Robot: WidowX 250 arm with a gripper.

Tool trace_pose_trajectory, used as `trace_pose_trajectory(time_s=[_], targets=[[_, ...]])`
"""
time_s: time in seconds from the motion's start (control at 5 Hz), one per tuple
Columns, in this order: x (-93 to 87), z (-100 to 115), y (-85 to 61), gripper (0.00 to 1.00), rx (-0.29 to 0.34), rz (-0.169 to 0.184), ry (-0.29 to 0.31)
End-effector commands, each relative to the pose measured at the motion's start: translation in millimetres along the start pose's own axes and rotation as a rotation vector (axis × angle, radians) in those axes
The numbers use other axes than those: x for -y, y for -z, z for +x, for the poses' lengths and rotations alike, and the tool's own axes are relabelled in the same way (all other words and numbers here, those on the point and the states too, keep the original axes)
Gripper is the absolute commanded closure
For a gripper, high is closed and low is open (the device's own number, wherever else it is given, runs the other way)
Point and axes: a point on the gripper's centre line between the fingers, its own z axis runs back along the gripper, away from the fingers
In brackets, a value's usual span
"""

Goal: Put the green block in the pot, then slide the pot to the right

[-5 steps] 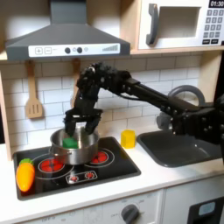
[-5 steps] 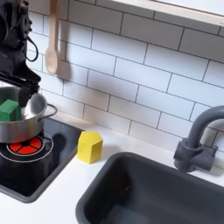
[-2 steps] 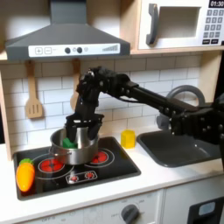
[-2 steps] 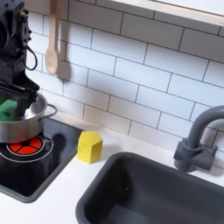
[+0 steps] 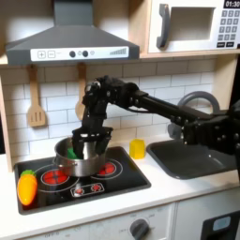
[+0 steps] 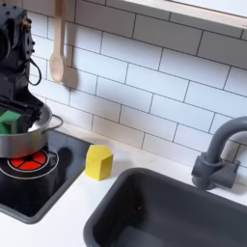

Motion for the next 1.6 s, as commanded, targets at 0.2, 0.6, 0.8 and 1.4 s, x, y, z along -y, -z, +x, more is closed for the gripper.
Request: trace_pose_trajectory(time_s=[0.2, 0.6, 0.8, 1.4], targets=[[16.5, -15, -1.2, 0.00, -0.014, -0.031, 0.045], [23.8, -28, -5.4, 0.00, -0.020, -0.042, 0.071], [31.7, -35, -8.4, 0.00, -0.024, -0.044, 0.089], [50.8, -57, -18.6, 0.00, -0.025, -0.061, 0.141]])
